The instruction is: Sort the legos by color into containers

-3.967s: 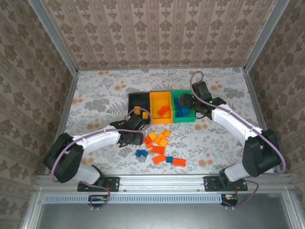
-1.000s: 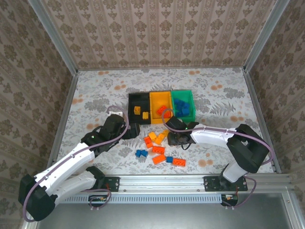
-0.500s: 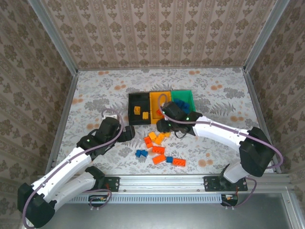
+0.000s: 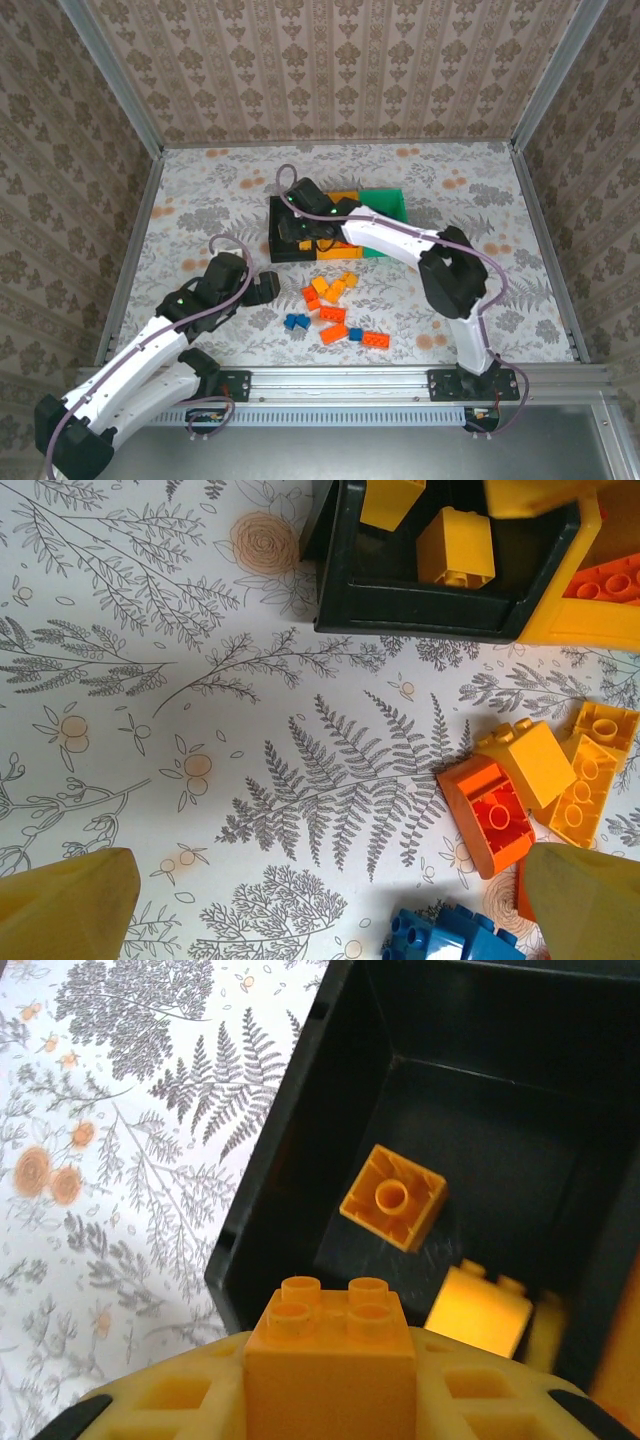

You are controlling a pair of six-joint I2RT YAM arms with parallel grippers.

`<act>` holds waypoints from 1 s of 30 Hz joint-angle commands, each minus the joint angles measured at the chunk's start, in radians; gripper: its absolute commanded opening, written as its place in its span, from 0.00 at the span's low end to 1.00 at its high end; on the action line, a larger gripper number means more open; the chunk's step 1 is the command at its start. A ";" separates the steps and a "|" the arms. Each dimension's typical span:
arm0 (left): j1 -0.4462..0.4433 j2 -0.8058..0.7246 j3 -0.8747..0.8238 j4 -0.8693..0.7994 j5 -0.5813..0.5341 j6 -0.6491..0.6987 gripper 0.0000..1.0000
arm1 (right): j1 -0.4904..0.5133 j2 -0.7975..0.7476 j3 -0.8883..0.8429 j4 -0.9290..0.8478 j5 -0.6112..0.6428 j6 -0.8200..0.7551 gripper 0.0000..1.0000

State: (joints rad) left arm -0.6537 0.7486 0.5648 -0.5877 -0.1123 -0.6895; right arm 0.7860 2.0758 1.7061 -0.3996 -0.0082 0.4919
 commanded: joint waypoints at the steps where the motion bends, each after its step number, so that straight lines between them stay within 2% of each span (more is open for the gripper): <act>1: 0.005 -0.011 -0.008 -0.026 0.019 -0.011 1.00 | 0.002 0.067 0.111 -0.047 -0.002 -0.013 0.38; 4: 0.005 -0.011 -0.009 -0.026 0.026 -0.008 1.00 | 0.000 0.116 0.179 -0.052 -0.023 -0.003 0.44; 9: 0.009 -0.008 -0.007 -0.017 0.038 0.002 1.00 | -0.016 0.124 0.216 -0.034 -0.069 0.036 0.62; 12: 0.008 0.005 -0.001 0.002 0.054 0.008 1.00 | -0.030 0.076 0.174 -0.004 -0.075 0.059 0.64; 16: 0.007 0.066 0.029 0.049 0.095 0.041 1.00 | -0.056 -0.061 0.015 0.077 -0.073 0.082 0.66; 20: -0.018 0.196 0.080 0.109 0.124 0.070 0.97 | -0.087 -0.225 -0.191 0.131 -0.057 0.099 0.67; 30: -0.177 0.565 0.224 0.243 0.092 0.130 0.82 | -0.151 -0.572 -0.601 0.156 -0.002 0.105 0.68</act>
State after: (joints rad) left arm -0.8036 1.2526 0.7368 -0.3958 -0.0147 -0.6056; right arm 0.6479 1.5723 1.1831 -0.2520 -0.0441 0.5835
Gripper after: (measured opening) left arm 0.823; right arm 0.680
